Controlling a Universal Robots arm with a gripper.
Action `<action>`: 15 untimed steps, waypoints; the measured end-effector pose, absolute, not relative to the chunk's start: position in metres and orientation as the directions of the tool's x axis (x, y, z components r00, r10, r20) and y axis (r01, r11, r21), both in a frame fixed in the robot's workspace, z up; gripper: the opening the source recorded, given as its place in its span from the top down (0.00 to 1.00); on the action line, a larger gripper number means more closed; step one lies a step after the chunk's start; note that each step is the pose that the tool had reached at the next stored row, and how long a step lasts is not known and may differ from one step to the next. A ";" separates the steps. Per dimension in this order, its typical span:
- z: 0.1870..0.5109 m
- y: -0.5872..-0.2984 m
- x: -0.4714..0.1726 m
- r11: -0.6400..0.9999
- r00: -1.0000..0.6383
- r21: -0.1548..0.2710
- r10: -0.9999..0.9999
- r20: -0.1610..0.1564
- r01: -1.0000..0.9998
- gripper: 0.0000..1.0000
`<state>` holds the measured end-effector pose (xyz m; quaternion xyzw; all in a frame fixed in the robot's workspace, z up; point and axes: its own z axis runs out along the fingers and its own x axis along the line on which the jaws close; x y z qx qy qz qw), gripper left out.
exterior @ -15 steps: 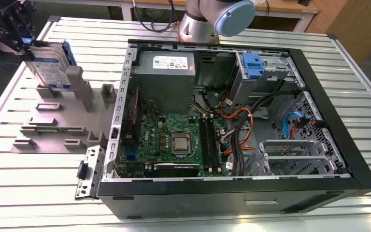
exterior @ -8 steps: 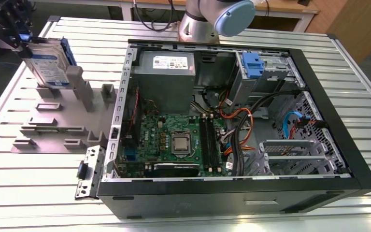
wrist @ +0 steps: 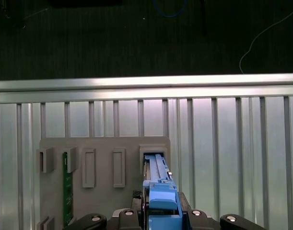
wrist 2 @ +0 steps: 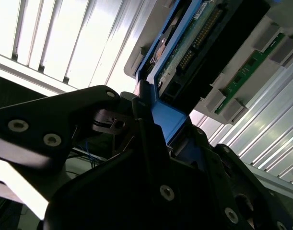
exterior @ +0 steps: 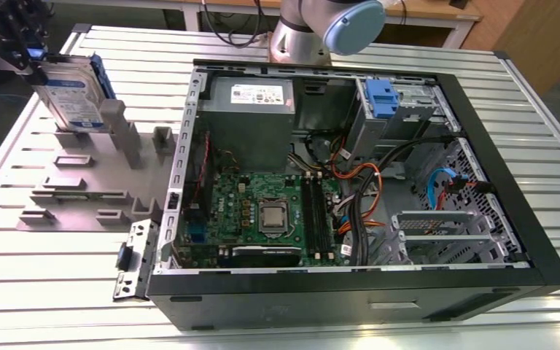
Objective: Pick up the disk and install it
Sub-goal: 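Pick up the disk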
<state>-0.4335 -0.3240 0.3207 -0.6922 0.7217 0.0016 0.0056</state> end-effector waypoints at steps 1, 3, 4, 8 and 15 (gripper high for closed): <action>0.321 -0.324 -0.434 0.042 -0.042 -0.005 -0.999 -0.010 -0.999 0.64; 0.321 -0.324 -0.434 0.042 -0.042 -0.005 -0.999 -0.010 -0.999 0.64; 0.321 -0.324 -0.434 0.042 -0.042 -0.005 -0.999 -0.010 -0.999 0.64; 0.322 -0.324 -0.434 0.042 -0.042 -0.005 -0.999 -0.010 -0.999 0.64; 0.325 -0.324 -0.434 0.042 -0.042 -0.005 -0.999 -0.010 -0.999 0.64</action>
